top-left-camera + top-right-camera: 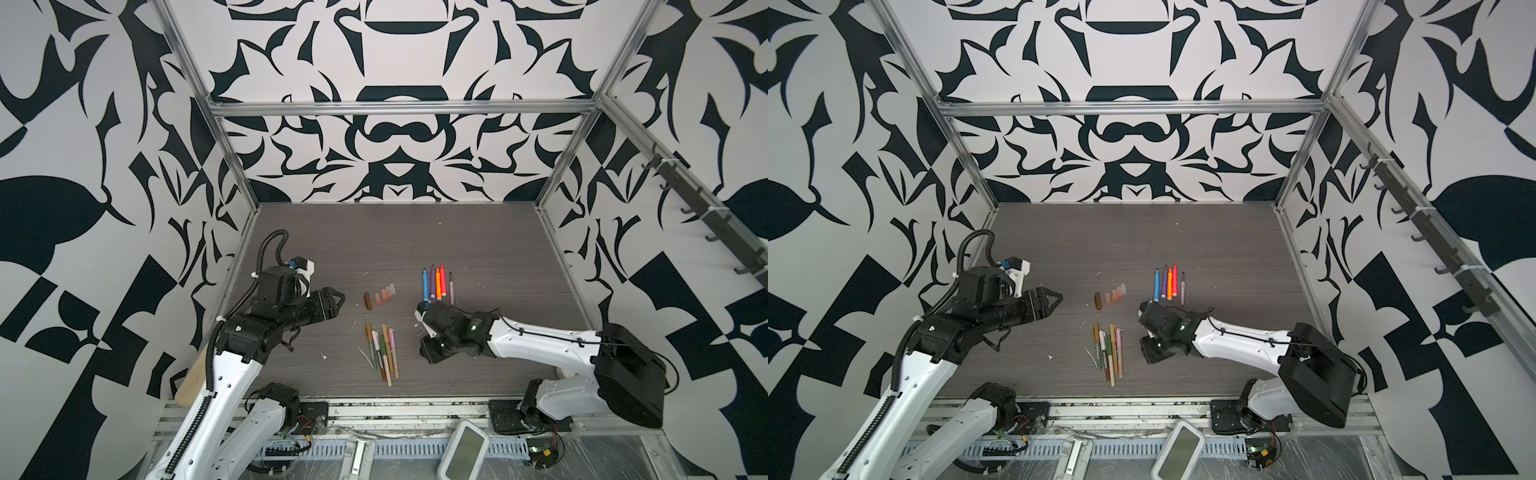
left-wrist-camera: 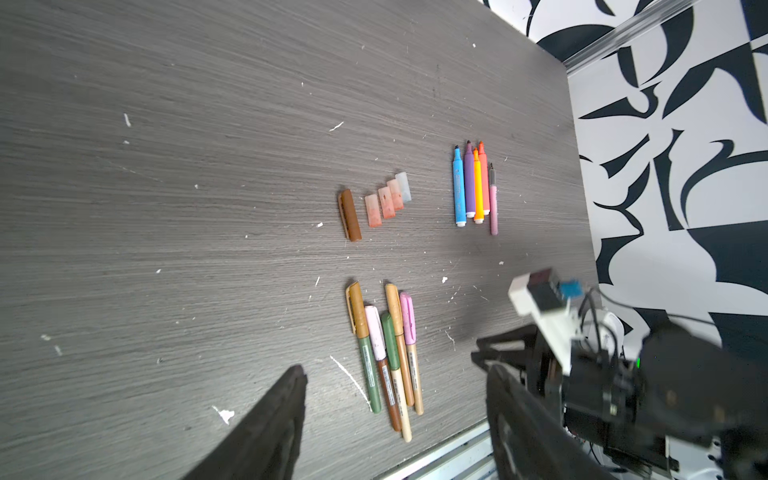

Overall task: Open the pen caps
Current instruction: 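Move the right gripper back to the pen pile and grasp the pink-capped tan pen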

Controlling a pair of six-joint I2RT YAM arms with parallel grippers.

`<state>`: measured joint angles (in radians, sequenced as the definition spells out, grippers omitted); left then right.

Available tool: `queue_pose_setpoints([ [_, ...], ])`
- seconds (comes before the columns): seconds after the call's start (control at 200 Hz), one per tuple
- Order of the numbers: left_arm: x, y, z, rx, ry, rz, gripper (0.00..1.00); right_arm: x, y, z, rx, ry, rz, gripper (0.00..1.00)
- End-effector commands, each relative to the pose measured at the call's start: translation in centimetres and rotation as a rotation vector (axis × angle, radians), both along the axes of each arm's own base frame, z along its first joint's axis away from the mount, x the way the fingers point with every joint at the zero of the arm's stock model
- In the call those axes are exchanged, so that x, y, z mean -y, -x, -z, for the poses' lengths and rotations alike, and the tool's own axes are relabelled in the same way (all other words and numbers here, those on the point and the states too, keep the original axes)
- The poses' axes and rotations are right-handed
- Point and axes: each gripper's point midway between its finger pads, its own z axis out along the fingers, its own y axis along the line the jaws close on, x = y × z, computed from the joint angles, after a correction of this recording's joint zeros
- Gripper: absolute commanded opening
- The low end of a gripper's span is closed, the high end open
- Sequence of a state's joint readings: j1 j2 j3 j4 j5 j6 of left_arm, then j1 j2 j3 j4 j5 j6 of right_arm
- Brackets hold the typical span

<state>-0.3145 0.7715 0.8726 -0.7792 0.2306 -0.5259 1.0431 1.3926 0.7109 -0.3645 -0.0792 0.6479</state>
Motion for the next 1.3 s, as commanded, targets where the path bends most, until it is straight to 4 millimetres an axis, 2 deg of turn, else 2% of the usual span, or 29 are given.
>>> queue_pose_setpoints([
  [0.0,-0.2,0.2,0.2,-0.005,-0.001,-0.012,0.71,-2.4,-0.4,0.0,0.06,-0.013,0.075,0.26],
  [0.155,-0.2,0.3,0.3,-0.012,-0.001,-0.011,0.72,-4.8,0.6,0.5,0.074,0.011,0.021,0.32],
  [0.24,-0.2,0.3,0.4,-0.014,-0.002,-0.011,0.71,-5.5,0.7,0.5,0.078,0.009,0.017,0.35],
  [0.515,-0.1,0.3,0.4,-0.013,0.001,-0.006,0.72,-7.1,1.0,0.6,0.066,-0.013,0.002,0.35],
  [0.715,-0.1,0.3,0.3,-0.009,0.005,-0.007,0.72,-6.0,0.5,1.4,0.081,0.082,0.024,0.33],
  [0.995,0.0,0.3,0.3,-0.009,0.008,-0.001,0.71,-3.9,-0.3,1.1,0.122,0.164,0.075,0.31],
  [1.015,0.0,0.3,0.3,-0.01,0.008,0.0,0.71,-3.6,-0.8,1.1,0.151,0.18,0.086,0.31],
  [1.295,0.1,0.3,0.4,-0.01,0.01,0.002,0.72,-2.4,-1.0,2.8,0.154,0.311,0.075,0.31],
])
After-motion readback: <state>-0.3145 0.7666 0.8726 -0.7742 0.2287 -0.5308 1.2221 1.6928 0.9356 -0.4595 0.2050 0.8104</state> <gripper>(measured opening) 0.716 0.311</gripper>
